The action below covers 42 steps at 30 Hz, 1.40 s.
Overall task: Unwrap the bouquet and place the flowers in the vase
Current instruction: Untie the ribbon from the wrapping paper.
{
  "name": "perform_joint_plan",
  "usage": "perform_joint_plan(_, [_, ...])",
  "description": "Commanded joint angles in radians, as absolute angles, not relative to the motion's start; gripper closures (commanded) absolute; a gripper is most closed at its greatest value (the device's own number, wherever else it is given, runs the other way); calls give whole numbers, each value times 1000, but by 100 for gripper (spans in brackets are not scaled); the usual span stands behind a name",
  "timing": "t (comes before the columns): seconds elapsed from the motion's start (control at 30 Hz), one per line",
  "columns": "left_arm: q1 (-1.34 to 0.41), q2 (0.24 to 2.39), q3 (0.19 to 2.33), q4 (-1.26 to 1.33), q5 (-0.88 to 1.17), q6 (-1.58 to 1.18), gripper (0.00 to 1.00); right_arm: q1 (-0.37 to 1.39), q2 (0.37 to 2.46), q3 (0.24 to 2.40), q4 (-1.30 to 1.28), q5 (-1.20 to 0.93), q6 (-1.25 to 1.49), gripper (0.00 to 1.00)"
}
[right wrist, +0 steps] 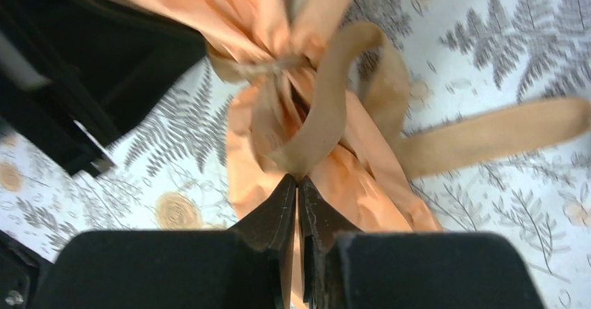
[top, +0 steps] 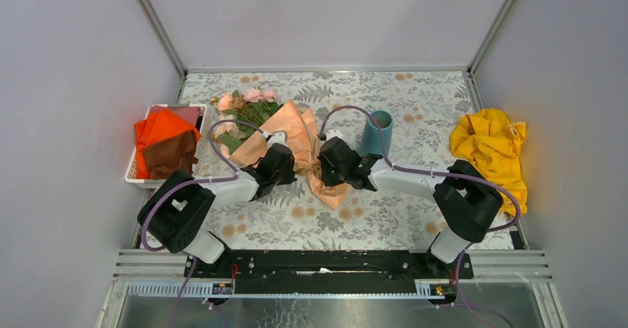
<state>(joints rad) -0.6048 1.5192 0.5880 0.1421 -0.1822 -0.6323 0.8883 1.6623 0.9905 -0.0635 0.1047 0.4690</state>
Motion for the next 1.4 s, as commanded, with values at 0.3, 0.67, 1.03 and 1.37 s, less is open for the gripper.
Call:
perform_joint_plan(0.3, [-591, 1492, 619, 169, -111, -603, 100, 880, 1564, 894, -147, 247, 521, 88])
perform_joint_plan(0.67, [-591, 1281, 585, 264, -5, -576, 83, 880, 1594, 886, -67, 149, 503, 49])
perform_joint_plan(1.03, [-592, 1459, 607, 339, 91, -597, 83, 880, 1628, 836, -15, 110, 520, 53])
perform_joint_plan(1.37, [-600, 1525, 660, 329, 42, -583, 82, 880, 1640, 792, 56, 60, 534, 48])
